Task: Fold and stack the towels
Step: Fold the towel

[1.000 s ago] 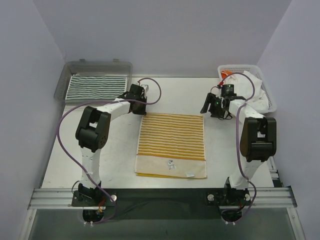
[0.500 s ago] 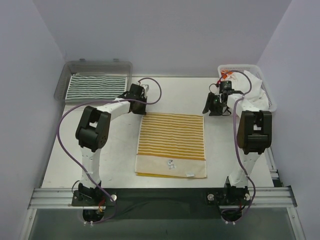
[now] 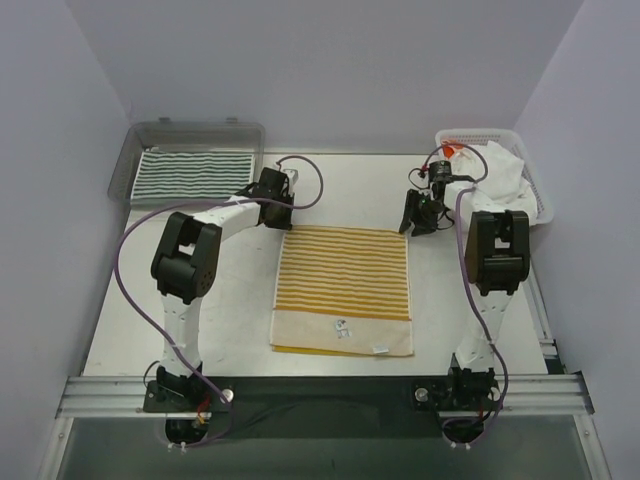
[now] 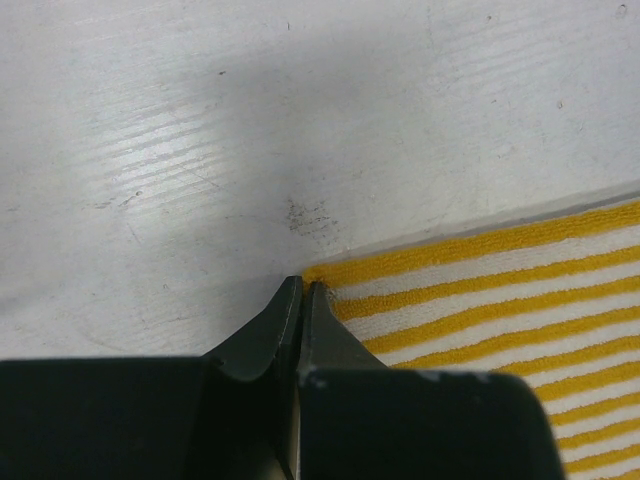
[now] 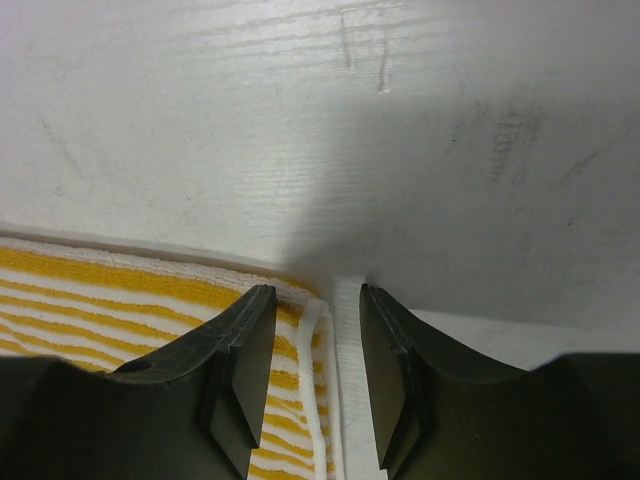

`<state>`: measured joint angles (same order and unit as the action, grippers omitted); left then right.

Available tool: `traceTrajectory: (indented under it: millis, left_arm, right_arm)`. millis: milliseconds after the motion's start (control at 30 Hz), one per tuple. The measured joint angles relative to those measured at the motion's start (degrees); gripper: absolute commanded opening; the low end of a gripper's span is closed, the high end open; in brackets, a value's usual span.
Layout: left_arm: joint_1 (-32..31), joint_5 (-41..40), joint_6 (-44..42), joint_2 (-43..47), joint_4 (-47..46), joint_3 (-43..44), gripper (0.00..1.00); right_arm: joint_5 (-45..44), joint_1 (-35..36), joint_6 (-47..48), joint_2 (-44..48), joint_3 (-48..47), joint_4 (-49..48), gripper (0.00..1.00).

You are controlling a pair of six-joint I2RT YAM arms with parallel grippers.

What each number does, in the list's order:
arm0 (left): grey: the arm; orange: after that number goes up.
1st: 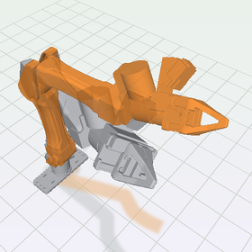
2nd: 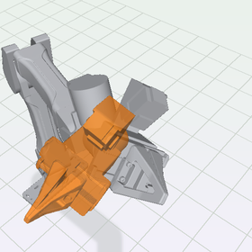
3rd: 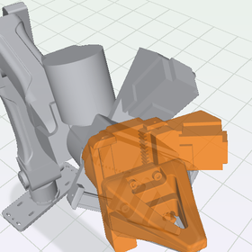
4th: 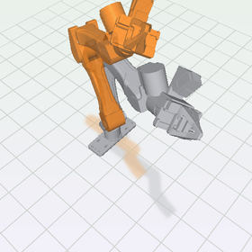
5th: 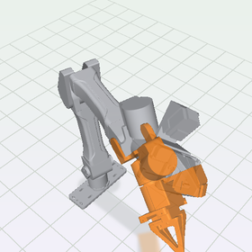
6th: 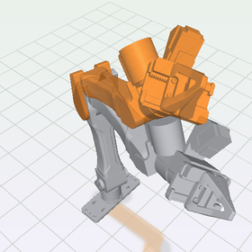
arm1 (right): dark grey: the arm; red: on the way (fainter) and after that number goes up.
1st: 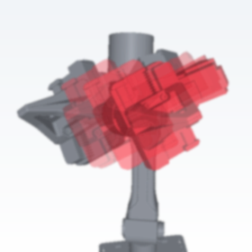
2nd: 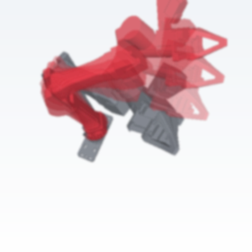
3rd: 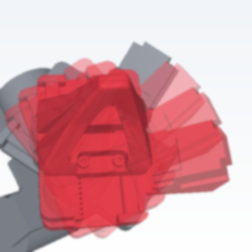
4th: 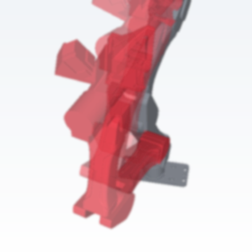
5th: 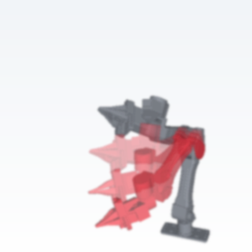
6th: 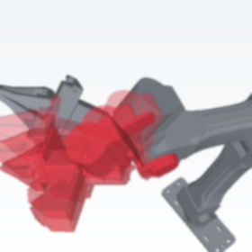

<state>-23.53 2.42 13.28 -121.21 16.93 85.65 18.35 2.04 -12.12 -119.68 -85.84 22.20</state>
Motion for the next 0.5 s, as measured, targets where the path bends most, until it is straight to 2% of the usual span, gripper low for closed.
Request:
traceTrajectory:
  millis: [500]
  left_arm:
    - [0.02,0.0,-0.02,0.0,0.0,0.0,0.0]
  right_arm:
    - [0.31,1.53,2.38,-1.14,-1.88,2.97,0.35]
